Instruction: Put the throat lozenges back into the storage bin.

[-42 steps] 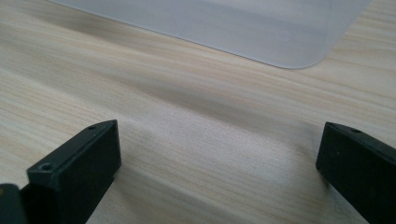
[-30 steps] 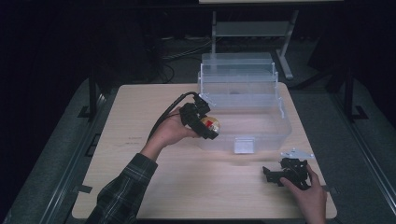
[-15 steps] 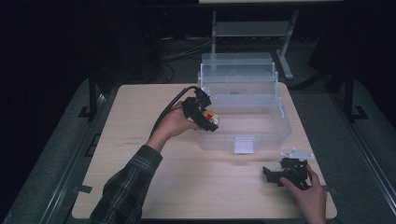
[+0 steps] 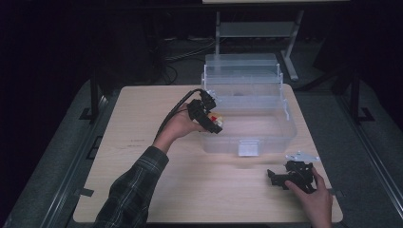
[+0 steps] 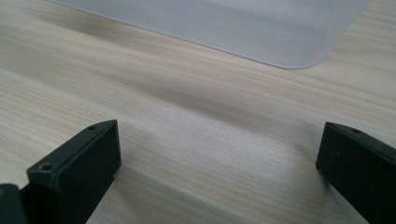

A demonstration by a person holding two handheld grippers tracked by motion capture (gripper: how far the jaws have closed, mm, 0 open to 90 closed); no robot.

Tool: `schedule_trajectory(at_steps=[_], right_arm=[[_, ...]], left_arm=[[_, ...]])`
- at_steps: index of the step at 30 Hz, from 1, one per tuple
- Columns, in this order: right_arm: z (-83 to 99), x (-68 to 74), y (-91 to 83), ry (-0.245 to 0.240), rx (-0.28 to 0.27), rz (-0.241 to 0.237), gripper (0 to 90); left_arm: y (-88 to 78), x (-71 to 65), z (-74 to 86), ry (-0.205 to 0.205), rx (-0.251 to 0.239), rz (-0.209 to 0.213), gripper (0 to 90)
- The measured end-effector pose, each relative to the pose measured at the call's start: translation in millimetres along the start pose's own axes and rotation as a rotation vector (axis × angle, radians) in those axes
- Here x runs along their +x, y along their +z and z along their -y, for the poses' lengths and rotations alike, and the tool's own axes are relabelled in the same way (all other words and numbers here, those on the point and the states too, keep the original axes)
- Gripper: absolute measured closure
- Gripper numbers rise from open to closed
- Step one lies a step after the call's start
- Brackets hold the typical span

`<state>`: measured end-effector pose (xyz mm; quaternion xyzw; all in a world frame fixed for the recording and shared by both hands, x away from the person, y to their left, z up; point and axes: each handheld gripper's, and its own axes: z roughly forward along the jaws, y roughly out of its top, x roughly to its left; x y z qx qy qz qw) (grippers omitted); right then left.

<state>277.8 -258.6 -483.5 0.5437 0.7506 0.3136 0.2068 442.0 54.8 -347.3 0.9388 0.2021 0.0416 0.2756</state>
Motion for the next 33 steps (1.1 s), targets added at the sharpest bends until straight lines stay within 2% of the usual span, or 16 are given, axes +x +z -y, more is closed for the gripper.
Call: schedule_trajectory(at_steps=[7, 12, 18, 25, 27, 29, 33], right_arm=[[-0.1, 0.1, 0.0, 0.002, 0.0, 0.0, 0.0], [0.0, 0.1, 0.0, 0.002, 0.0, 0.0, 0.0], [-0.1, 0.0, 0.1, 0.001, -0.001, 0.001, 0.0], [0.0, -0.1, 0.1, -0.001, -0.001, 0.0, 0.0], [0.0, -0.1, 0.1, -0.002, -0.001, 0.001, 0.0], [0.0, -0.2, 0.1, -0.003, 0.0, 0.001, 0.0], [0.0, -0.2, 0.0, -0.002, 0.0, 0.0, 0.0]], left_arm=[[3.0, 0.6, 0.1, 0.0, -0.004, 0.005, 19.3], [3.4, 0.3, -0.8, 0.015, -0.009, 0.011, 18.6], [1.1, 0.3, -1.4, 0.008, -0.023, 0.007, 18.2], [-10.8, -2.6, 2.2, 0.02, -0.034, -0.004, 18.3], [-14.4, -4.3, 4.7, 0.008, -0.045, -0.009, 18.3], [-19.5, -4.9, 7.3, 0.019, -0.041, -0.016, 18.3], [-28.4, -6.8, 12.3, 0.011, -0.059, -0.022, 18.3]])
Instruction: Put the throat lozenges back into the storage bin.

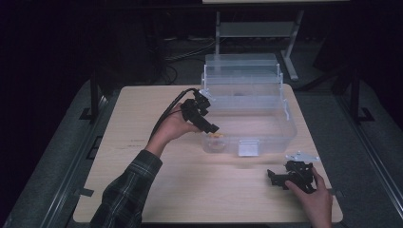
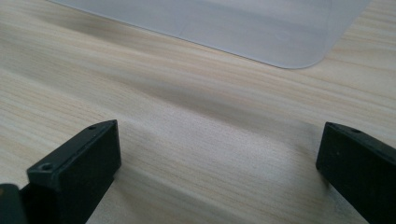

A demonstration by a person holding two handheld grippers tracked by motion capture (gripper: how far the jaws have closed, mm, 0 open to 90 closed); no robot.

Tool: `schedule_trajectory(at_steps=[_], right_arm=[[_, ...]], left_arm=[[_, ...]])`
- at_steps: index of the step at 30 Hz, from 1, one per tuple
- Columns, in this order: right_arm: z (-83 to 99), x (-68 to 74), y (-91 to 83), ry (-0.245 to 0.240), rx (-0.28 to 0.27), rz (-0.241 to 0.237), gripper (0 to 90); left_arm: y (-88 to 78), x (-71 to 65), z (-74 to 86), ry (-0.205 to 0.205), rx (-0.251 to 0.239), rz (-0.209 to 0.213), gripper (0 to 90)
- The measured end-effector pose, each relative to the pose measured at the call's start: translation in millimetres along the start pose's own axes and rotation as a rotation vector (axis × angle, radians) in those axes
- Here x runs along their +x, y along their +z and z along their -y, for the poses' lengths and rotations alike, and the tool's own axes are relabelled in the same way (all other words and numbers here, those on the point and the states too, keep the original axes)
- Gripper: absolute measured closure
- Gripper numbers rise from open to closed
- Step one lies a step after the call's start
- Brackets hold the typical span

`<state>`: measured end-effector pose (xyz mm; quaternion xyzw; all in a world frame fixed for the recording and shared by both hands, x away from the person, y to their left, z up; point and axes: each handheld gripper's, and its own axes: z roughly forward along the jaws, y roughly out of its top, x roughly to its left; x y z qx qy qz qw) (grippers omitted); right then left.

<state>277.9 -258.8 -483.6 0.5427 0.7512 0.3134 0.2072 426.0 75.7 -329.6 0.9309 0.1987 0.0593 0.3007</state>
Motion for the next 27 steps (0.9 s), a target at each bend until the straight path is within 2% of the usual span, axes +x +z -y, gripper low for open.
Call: schedule_trajectory(at_steps=[8, 27], right_arm=[[0.0, 0.0, 0.0, 0.0, 0.0, 0.0, 0.0], [0.0, 0.0, 0.0, 0.0, 0.0, 0.001, 0.0]], left_arm=[[-11.2, -3.8, 15.3, -0.005, 0.003, -0.01, 18.3], [-29.4, -12.0, 58.5, -0.057, 0.004, -0.041, 14.7]])
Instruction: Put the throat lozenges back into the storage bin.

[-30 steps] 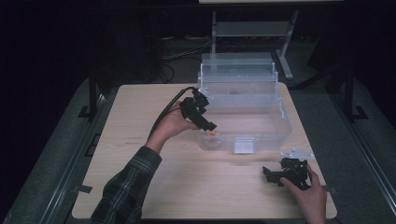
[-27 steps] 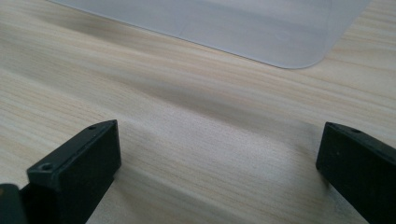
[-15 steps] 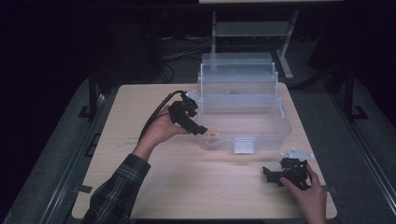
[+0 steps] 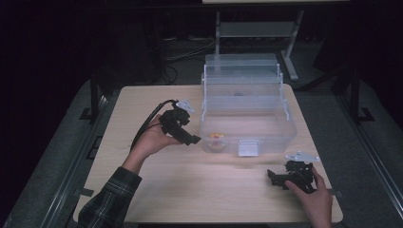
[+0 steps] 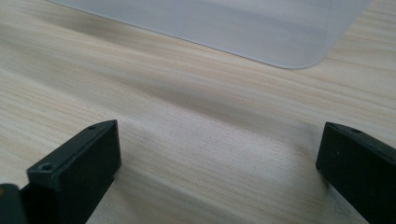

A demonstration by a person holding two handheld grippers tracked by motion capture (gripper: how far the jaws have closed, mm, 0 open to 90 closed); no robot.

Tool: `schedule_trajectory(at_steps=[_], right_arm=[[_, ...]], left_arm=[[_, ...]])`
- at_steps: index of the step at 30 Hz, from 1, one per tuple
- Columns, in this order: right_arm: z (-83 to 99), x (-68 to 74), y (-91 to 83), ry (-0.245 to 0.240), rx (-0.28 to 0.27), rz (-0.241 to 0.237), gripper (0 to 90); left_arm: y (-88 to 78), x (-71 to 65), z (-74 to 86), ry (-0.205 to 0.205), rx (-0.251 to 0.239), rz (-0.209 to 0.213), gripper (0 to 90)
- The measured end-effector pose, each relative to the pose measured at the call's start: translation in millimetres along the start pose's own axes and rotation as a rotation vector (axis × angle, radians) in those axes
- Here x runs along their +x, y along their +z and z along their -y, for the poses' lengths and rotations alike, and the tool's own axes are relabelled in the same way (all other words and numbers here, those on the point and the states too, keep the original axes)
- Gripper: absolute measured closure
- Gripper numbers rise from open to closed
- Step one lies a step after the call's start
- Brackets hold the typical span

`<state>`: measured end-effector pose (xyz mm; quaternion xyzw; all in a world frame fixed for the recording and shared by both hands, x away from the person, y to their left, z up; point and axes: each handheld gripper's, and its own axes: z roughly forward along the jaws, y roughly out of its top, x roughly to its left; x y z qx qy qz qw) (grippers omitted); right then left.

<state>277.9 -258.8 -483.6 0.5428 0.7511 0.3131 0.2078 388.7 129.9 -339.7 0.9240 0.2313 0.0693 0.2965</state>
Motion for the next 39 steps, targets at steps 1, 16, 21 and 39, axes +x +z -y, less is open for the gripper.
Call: schedule_trajectory(at_steps=[1, 16, 21, 39], right_arm=[[0.0, 0.0, 0.0, 0.0, 0.0, 0.0, 0.0], [0.0, 0.0, -0.1, 0.0, 0.0, 0.001, 0.0], [0.1, -0.1, -0.2, -0.003, 0.001, 0.0, 0.0], [0.0, 0.1, -0.1, 0.001, 0.001, 0.0, 0.0]], left_arm=[[-0.6, -1.0, 2.3, -0.006, -0.004, -0.002, 14.2], [-10.5, -6.7, 43.2, -0.048, -0.014, -0.026, 12.0], [-10.7, -8.7, 57.3, -0.058, -0.015, -0.04, 12.0], [-8.2, -13.1, 116.1, -0.123, -0.052, -0.08, 12.0]])
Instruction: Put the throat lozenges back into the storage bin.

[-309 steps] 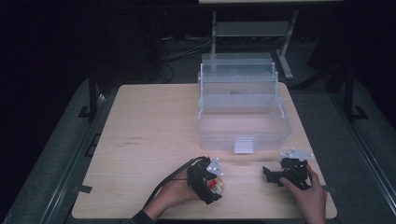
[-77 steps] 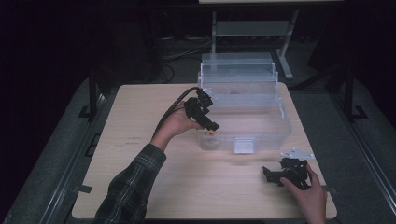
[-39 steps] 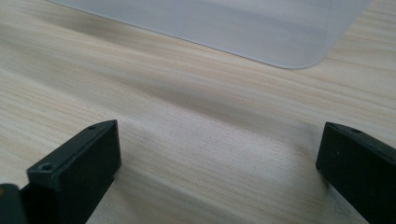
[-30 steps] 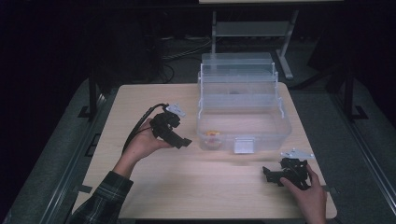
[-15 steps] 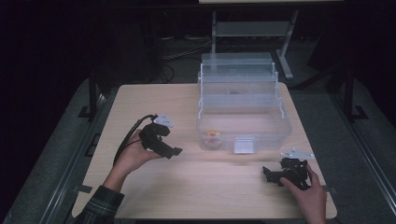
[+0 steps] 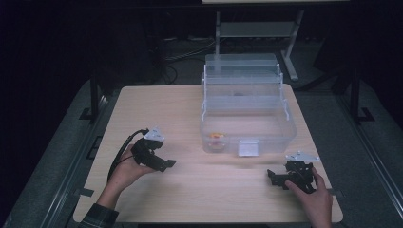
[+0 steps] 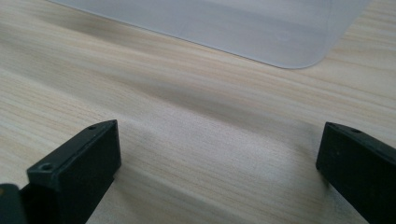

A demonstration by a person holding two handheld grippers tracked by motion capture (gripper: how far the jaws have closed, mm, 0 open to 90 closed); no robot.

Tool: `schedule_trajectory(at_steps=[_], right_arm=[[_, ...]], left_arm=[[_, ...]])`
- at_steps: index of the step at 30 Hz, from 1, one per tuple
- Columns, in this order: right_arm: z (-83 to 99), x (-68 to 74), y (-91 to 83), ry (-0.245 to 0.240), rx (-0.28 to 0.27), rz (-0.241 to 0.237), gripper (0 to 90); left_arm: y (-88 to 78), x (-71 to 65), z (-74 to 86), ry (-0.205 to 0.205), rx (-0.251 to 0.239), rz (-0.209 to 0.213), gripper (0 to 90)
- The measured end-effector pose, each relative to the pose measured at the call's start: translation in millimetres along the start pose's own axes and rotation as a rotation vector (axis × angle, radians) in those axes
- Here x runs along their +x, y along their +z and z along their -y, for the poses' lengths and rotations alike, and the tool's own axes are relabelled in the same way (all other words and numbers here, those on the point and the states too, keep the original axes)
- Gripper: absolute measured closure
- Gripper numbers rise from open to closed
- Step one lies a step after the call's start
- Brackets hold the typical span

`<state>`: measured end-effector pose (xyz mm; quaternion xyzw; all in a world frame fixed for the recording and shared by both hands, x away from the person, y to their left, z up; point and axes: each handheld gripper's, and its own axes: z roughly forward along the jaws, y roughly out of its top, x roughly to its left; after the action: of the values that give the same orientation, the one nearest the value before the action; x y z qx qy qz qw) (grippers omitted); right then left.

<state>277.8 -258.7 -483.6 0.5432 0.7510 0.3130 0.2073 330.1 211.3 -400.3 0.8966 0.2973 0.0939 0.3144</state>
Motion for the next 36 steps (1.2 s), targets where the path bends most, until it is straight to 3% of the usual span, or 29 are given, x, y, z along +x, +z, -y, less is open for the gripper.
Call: schedule_trajectory(at_steps=[8, 23, 36], right_arm=[[0.0, 0.0, 0.0, 0.0, 0.0, 0.0, 0.0], [0.0, 0.0, 0.0, 0.0, 0.0, 0.0, 0.0], [0.0, -0.1, 0.0, -0.001, 0.0, 0.0, 0.0]], left_arm=[[-3.4, 0.9, 21.1, -0.002, -0.014, -0.023, 12.0], [-4.1, 0.7, 63.1, -0.044, -0.023, -0.075, 12.1], [-2.2, -2.7, 92.7, -0.055, -0.025, -0.092, 12.0]])
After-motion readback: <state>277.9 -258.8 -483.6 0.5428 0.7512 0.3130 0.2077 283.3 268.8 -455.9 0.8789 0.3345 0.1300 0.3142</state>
